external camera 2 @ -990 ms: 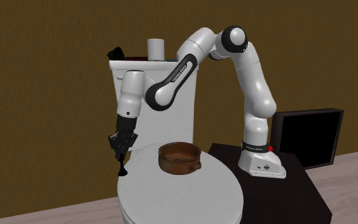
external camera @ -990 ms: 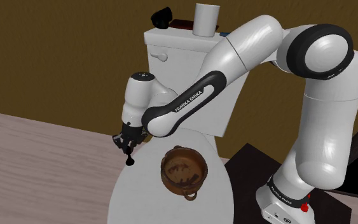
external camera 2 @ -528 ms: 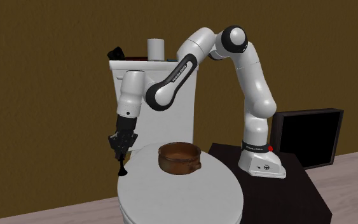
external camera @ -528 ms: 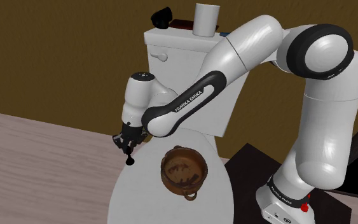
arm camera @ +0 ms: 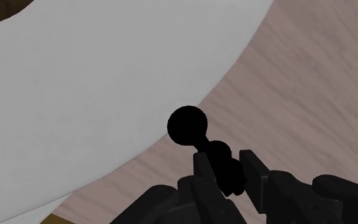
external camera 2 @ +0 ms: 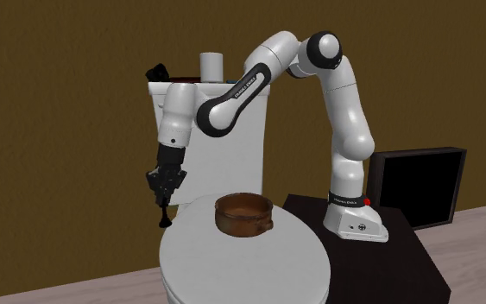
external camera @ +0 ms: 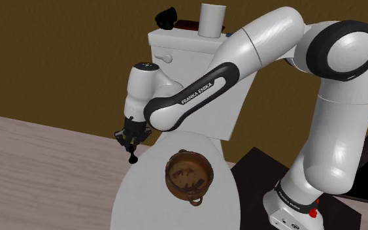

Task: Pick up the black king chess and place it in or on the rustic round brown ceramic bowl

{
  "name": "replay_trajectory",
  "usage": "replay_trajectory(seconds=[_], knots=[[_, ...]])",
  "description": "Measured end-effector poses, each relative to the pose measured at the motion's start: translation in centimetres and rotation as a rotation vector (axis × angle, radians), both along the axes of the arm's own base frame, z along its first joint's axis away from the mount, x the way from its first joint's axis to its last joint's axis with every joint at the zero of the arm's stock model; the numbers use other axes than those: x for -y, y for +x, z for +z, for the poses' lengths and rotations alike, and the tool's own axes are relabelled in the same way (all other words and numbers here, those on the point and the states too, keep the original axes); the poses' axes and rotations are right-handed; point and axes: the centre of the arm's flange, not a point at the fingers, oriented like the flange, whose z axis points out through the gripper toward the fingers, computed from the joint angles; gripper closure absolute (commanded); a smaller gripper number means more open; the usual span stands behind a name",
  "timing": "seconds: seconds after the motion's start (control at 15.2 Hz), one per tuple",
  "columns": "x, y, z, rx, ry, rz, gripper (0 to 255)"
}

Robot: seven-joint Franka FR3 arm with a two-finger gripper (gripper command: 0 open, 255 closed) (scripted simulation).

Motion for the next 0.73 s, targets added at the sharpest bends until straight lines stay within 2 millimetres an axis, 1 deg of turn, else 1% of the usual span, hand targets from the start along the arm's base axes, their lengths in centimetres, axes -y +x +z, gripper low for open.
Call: replay_trajectory(seconds=[0.73], knots=[[-0.1,-0.1,5.8,0.000,0.000,0.000,255]])
